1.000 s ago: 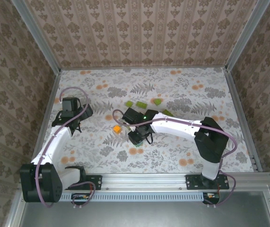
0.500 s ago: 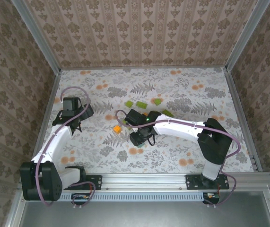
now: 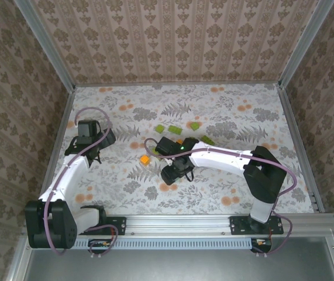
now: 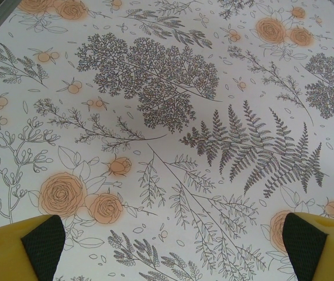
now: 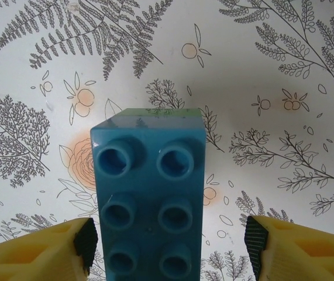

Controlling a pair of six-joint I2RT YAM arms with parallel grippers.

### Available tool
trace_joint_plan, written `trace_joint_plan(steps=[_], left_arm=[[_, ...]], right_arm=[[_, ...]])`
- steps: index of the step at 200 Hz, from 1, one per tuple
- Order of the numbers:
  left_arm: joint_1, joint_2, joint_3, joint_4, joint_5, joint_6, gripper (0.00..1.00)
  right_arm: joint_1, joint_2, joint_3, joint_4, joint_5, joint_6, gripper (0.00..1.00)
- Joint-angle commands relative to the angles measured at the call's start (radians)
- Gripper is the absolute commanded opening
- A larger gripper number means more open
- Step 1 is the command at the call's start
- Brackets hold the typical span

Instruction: Assemble a carrot with lego

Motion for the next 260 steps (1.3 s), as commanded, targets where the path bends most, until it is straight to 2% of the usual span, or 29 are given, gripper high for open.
trace_joint_plan(steps=[1,26,58,81,116,180,260], left_arm=[[-0.008,-0.005,0.032,-0.021,-0.009,0.015,0.99],[-0.007,-0.010,0.030,-0.023,-0.008,0.015,0.99],[-0.008,-0.010,0.031,-0.021,-0.008,0.014,0.99],[-0.009,-0.008,0.031,-0.020,-0.006,0.015,0.99],[-0.009,-0.017,0.029,-0.022,-0.006,0.015,0.99],[-0.009,-0.008,0.030,-0.015,0.000,0.014,0.99],[-0.012,0.001,0.032,-0.005,0.004,0.016,0.99]], right_arm=[[-0.015,-0.062,0.003,-0.033,0.023,0.007,0.72],[-0.069,-0.131,-0.003,-0.050,0.056,-0.001,0.73],[-0.186,-0.202,-0.031,-0.059,0.065,-0.040,0.74],[-0.273,-0.176,-0.036,-0.073,0.105,-0.097,0.73],[-0.379,-0.101,-0.069,-0.013,0.080,-0.142,0.72],[-0.437,0.042,-0.073,0.062,0.063,-0.168,0.71],[-0.461,0.079,-0.064,0.071,0.071,-0.181,0.71]])
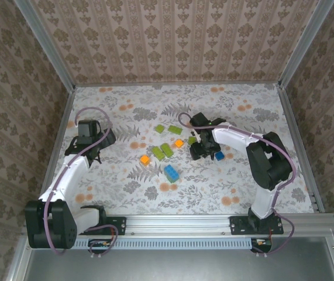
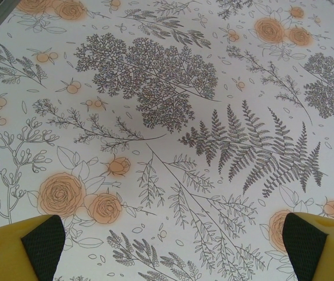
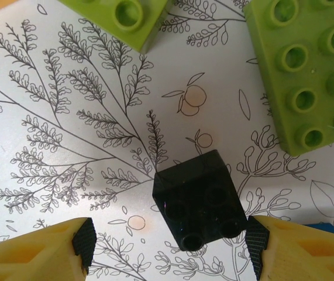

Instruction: Assemble a carrot with lego

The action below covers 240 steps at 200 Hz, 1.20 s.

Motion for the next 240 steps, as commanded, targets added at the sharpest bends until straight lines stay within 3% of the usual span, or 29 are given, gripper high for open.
trace_joint_plan(steps=[1,44,196,240], left_arm=[[-0.006,0.002,0.031,-0.005,0.003,0.015,0.99],[-0.009,0.006,0.034,-0.004,0.006,0.015,0.99],[-0.012,0.008,0.039,-0.008,0.001,0.019,0.99],[-0.013,0.008,0.037,-0.009,0.002,0.019,0.99]], right_arm=[[-0.010,0.027,0.012,-0.004,0.010,-0.019,0.71],[-0.017,0.049,0.018,-0.001,0.005,-0.021,0.70],[-0.017,0.061,0.035,0.006,-0.031,-0.023,0.37],[0.010,-0.006,0.014,-0.029,-0.050,-0.006,0.35]])
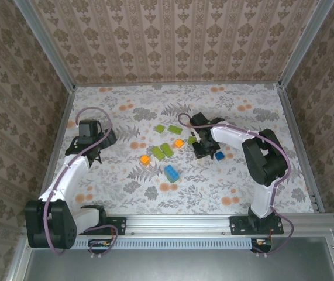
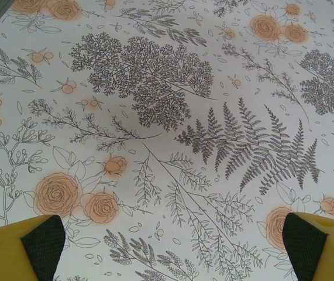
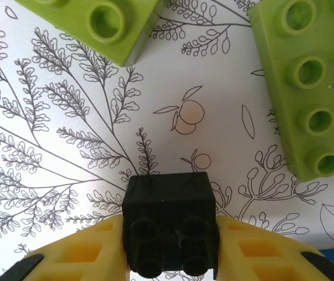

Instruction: Assemble a carrot with lego

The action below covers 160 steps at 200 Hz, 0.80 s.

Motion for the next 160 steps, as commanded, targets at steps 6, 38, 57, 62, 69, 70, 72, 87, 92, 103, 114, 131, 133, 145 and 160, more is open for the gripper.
trace_joint_plan(steps=[6,38,57,62,69,70,72,87,92,103,114,131,133,145,160], left_arm=[[-0.008,0.007,0.037,-0.009,0.001,0.016,0.99],[-0.011,0.010,0.038,-0.009,-0.004,0.017,0.99],[-0.013,0.012,0.037,-0.008,-0.004,0.018,0.99],[-0.014,0.012,0.038,-0.007,-0.003,0.017,0.99],[-0.014,0.014,0.038,-0.009,-0.005,0.018,0.99],[-0.014,0.014,0.038,-0.009,-0.004,0.018,0.99],[-0.015,0.014,0.038,-0.008,-0.005,0.018,0.99],[-0.016,0.014,0.037,-0.009,-0.005,0.018,0.99],[-0.015,0.014,0.037,-0.009,-0.005,0.018,0.99],[-0.016,0.014,0.037,-0.009,-0.004,0.018,0.99],[-0.017,0.014,0.037,-0.009,-0.003,0.018,0.99],[-0.017,0.012,0.039,-0.010,-0.004,0.018,0.99],[-0.017,0.012,0.040,-0.011,-0.004,0.018,0.99],[-0.019,0.009,0.038,-0.014,-0.004,0.018,0.99],[-0.018,0.005,0.036,-0.013,-0.004,0.019,0.99]], right_arm=[[0.034,-0.072,-0.006,-0.053,-0.032,0.010,0.35],[0.135,-0.179,0.019,-0.162,-0.017,0.032,0.35],[0.199,-0.224,0.051,-0.219,-0.023,0.060,0.35],[0.213,-0.232,0.060,-0.230,-0.028,0.068,0.35],[0.237,-0.239,0.074,-0.244,-0.035,0.079,0.35],[0.241,-0.240,0.075,-0.246,-0.035,0.080,0.35],[0.246,-0.242,0.080,-0.251,-0.038,0.084,0.35],[0.297,-0.243,0.111,-0.279,-0.042,0.108,0.35],[0.313,-0.242,0.120,-0.285,-0.042,0.113,0.35],[0.343,-0.238,0.143,-0.292,-0.038,0.127,0.35],[0.368,-0.228,0.164,-0.296,-0.039,0.137,0.35],[0.398,-0.203,0.197,-0.308,-0.038,0.145,0.35],[0.402,-0.200,0.202,-0.308,-0.037,0.146,0.35],[0.417,-0.182,0.218,-0.312,-0.039,0.152,0.35],[0.430,-0.165,0.233,-0.311,-0.041,0.157,0.35]])
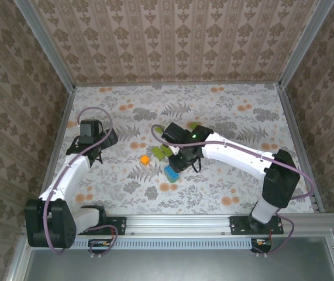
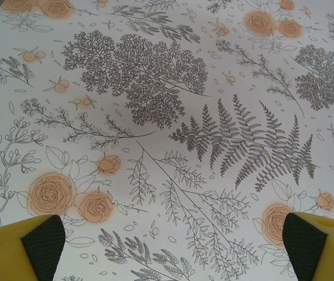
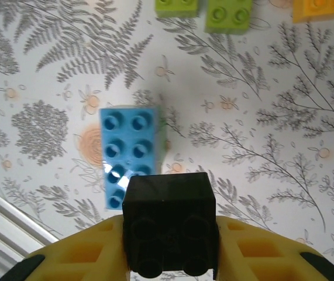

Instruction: Assemble a carrot with lego

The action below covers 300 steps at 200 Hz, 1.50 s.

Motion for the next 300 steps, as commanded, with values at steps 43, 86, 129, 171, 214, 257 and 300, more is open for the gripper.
trace_joint_plan(steps=[43,86,129,171,214,257,300], left_arm=[[-0.004,-0.005,0.034,-0.017,-0.005,0.018,0.99],[-0.005,-0.007,0.034,-0.016,-0.006,0.019,0.99],[-0.005,-0.007,0.034,-0.016,-0.008,0.019,0.99],[-0.005,-0.005,0.036,-0.017,-0.008,0.019,0.99],[-0.005,0.001,0.036,-0.014,-0.008,0.019,0.99],[-0.006,0.001,0.037,-0.015,-0.009,0.020,0.99],[-0.006,0.001,0.037,-0.015,-0.009,0.020,0.99]], right_arm=[[0.049,0.092,0.072,-0.043,-0.008,0.051,0.35],[0.058,0.118,0.078,-0.043,-0.008,0.056,0.35],[0.059,0.135,0.074,-0.041,-0.012,0.056,0.35],[0.060,0.159,0.072,-0.034,-0.017,0.048,0.35],[0.059,0.172,0.071,-0.032,-0.021,0.041,0.35],[0.059,0.175,0.060,-0.030,-0.030,0.042,0.35],[0.059,0.169,0.042,-0.022,-0.048,0.049,0.35]])
